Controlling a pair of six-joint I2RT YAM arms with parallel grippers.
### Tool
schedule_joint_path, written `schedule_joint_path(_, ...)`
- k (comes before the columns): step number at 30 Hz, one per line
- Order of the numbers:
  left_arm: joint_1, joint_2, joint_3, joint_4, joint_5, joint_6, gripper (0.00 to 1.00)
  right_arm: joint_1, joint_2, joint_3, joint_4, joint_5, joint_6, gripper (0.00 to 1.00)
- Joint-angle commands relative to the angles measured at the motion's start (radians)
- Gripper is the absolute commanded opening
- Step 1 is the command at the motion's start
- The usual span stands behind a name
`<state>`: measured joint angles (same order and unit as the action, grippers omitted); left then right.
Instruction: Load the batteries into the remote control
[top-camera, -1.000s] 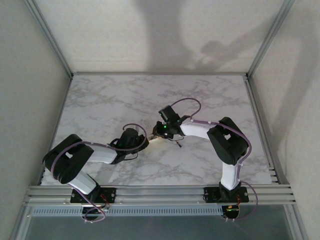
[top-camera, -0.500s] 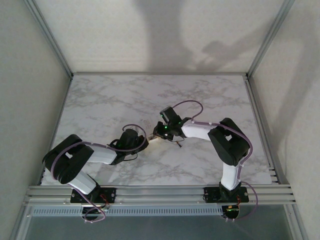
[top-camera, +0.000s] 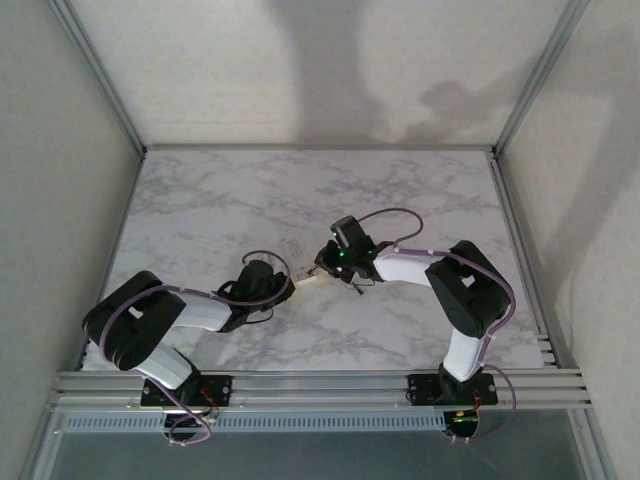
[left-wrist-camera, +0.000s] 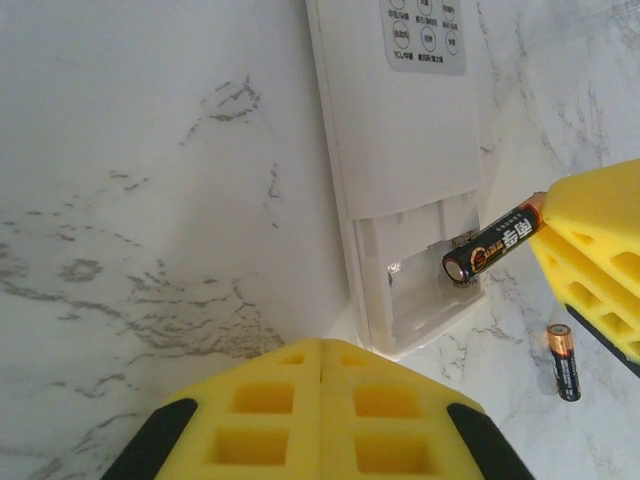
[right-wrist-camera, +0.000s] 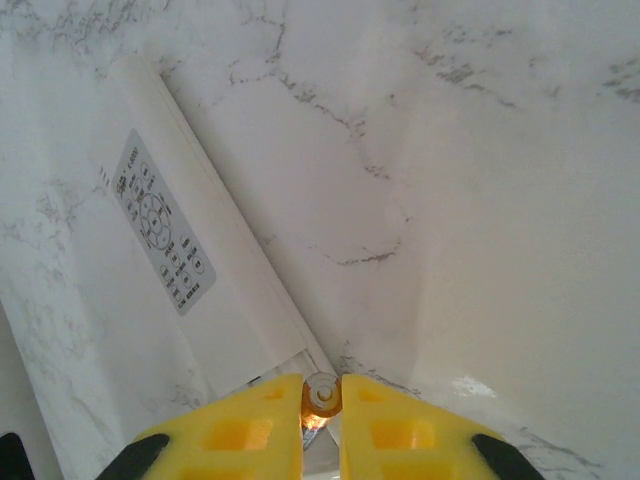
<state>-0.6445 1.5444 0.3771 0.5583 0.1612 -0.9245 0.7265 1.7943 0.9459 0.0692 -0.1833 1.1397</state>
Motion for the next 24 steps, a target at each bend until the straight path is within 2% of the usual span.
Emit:
schedule_joint_path(1,0.007,0.000,-0.012,0.032,0.011,0.010,0.00,0.001,-0.006,-0.016,0.035,0.020,0.040,0.15)
schedule_joint_path(17,0.006,0.033,-0.005,0.049,0.035,0.004,0.00,0.016,0.023,-0.006,0.041,0.029,0.054,0.15)
schedule_joint_path(24,0.007,0.043,-0.001,0.043,0.037,0.002,0.00,0.059,0.043,0.008,0.038,0.038,0.058,0.15)
